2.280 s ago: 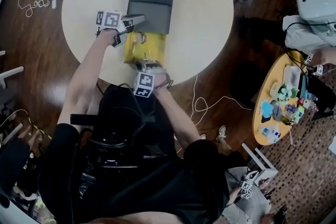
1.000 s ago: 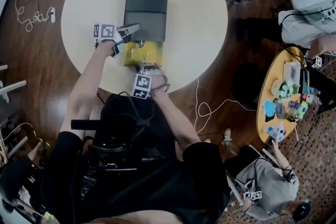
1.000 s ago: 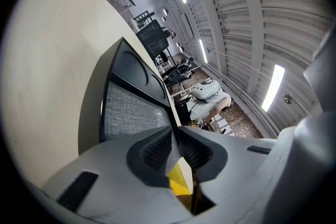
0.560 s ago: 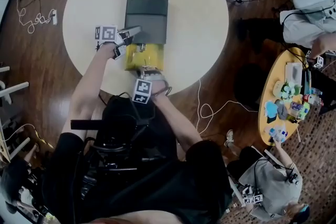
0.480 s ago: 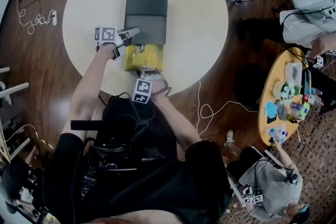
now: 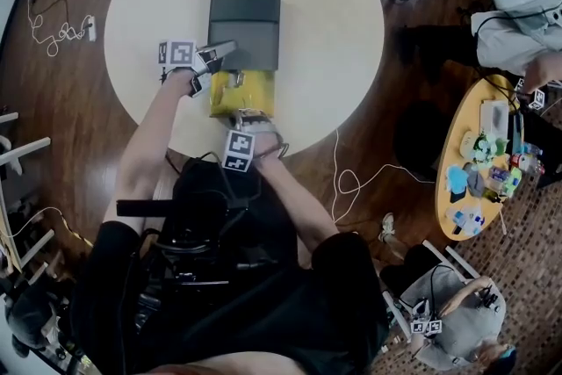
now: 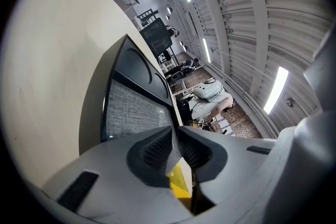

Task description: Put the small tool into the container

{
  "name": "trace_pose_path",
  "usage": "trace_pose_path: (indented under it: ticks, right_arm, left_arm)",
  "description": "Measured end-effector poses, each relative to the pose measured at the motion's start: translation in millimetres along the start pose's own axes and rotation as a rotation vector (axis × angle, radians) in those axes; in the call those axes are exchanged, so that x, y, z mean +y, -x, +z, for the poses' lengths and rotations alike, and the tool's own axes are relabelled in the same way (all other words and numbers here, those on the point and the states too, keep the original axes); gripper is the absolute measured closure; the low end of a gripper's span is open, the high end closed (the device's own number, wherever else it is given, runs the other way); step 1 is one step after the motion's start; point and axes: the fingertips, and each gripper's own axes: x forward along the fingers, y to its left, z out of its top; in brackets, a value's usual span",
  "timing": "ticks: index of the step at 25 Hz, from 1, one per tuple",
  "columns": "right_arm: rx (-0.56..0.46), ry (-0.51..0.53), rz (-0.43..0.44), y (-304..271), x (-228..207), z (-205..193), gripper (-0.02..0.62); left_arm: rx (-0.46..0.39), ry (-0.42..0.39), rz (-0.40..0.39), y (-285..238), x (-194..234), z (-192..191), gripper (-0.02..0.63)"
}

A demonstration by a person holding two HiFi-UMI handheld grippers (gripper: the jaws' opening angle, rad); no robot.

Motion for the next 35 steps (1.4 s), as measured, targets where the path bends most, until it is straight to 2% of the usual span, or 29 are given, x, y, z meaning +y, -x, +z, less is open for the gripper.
trace_pose_path:
  ticks: [5,13,17,19,22,25,31,35]
  right_arm:
    - [0.026,-0.045,-0.046,-9.6,-50.2,-1.3,0.543]
    - [0.025,-0.025,-0.061,-9.0,-48.1,-0.5,0.543]
    - [0.021,-0.028,-0.084,-8.0,-50.4,-0.9,0.541]
    - [0.023,-0.024,-0.091,-7.6,-51.1,-1.6,0.541]
    - [0.02,-0.023,-0.088,-8.4,-46.5,-0.8,0.54]
    - [0.019,-0.03,-0.085,-8.6,-46.5,-1.6,0.539]
    - [0.033,-0.045,-0.089,-5.2,-48.3,-5.3,0.54]
    - [0.021,-0.064,-0.056,-7.5,-47.3,-3.5,0.541]
  left_arm:
    - [-0.001,0.007,-0.002,-2.7,-0.9,0.0,0.572]
    - [-0.005,0.0,0.0,-1.9,-1.8,2.0,0.574]
    - [-0.051,-0.058,-0.014,1.2,-7.3,38.6,0.574]
    - [-0.034,-0.02,-0.003,-3.6,-1.5,46.2,0.574]
    - [-0.014,0.067,0.021,-16.8,12.1,34.6,0.579]
    - [0.02,0.086,0.048,-24.1,17.2,27.2,0.583]
    - [0.039,0.104,0.037,-28.0,15.8,30.6,0.584]
    - [0.042,0.106,0.041,-28.6,15.8,27.0,0.584]
